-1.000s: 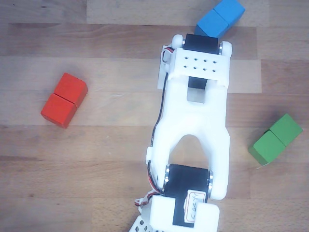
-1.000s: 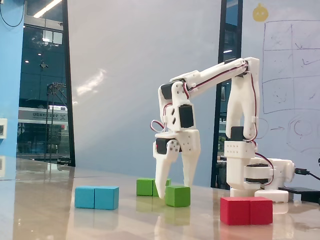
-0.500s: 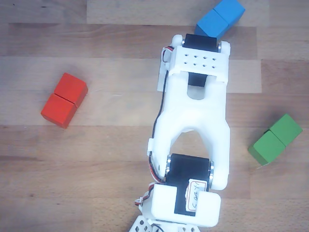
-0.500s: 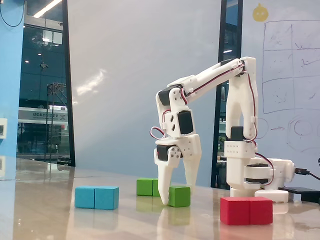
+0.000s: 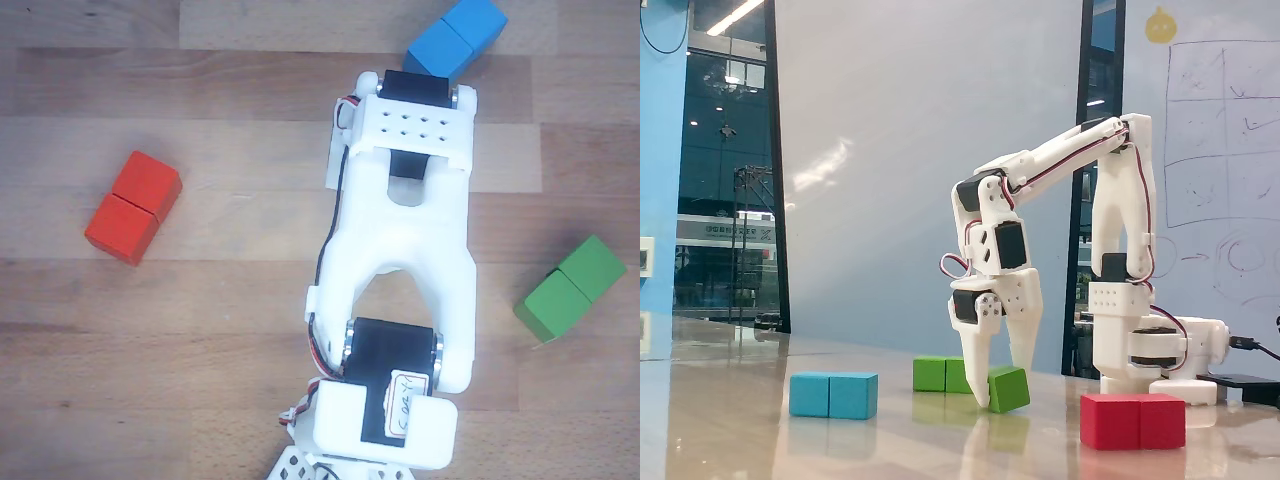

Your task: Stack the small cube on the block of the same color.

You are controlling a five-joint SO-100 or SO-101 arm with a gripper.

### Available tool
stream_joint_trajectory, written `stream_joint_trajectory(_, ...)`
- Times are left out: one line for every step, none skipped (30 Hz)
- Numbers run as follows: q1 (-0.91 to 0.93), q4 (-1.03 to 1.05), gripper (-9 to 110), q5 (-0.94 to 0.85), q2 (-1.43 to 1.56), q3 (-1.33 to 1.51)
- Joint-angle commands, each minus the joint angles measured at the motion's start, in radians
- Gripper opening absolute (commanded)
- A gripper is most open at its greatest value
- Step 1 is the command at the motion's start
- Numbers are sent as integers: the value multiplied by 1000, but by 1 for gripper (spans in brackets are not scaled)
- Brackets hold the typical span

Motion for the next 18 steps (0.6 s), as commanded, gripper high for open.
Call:
stream_joint_trajectory(2,-11,0,8,8,-78)
stream_joint_trajectory(2,-11,0,8,9,-81)
stream_joint_trajectory(2,-11,0,8,11,-86)
stream_joint_trajectory(2,-11,0,8,14,-91)
stream_joint_trajectory(3,-11,0,8,20,-92)
stream_joint_trajectory(3,-11,1,6,23,-95)
stream_joint_trajectory(3,-11,1,2,23,-106)
stream_joint_trajectory(3,0,1,-2,25,-124)
stream_joint_trajectory(6,8,1,-3,25,-147)
stream_joint_trajectory(17,9,1,-3,25,-176)
stream_joint_trajectory(35,9,1,-5,25,-206)
stream_joint_trajectory(58,9,1,-5,25,-233)
stream_joint_trajectory(83,9,1,-5,31,-264)
stream_joint_trajectory(109,9,1,-5,41,-295)
stream_joint_trajectory(137,9,1,-6,54,-321)
stream_joint_trajectory(163,9,1,-6,61,-347)
stream_joint_trajectory(190,9,1,-8,66,-370)
stream_joint_trajectory(218,9,1,-8,67,-391)
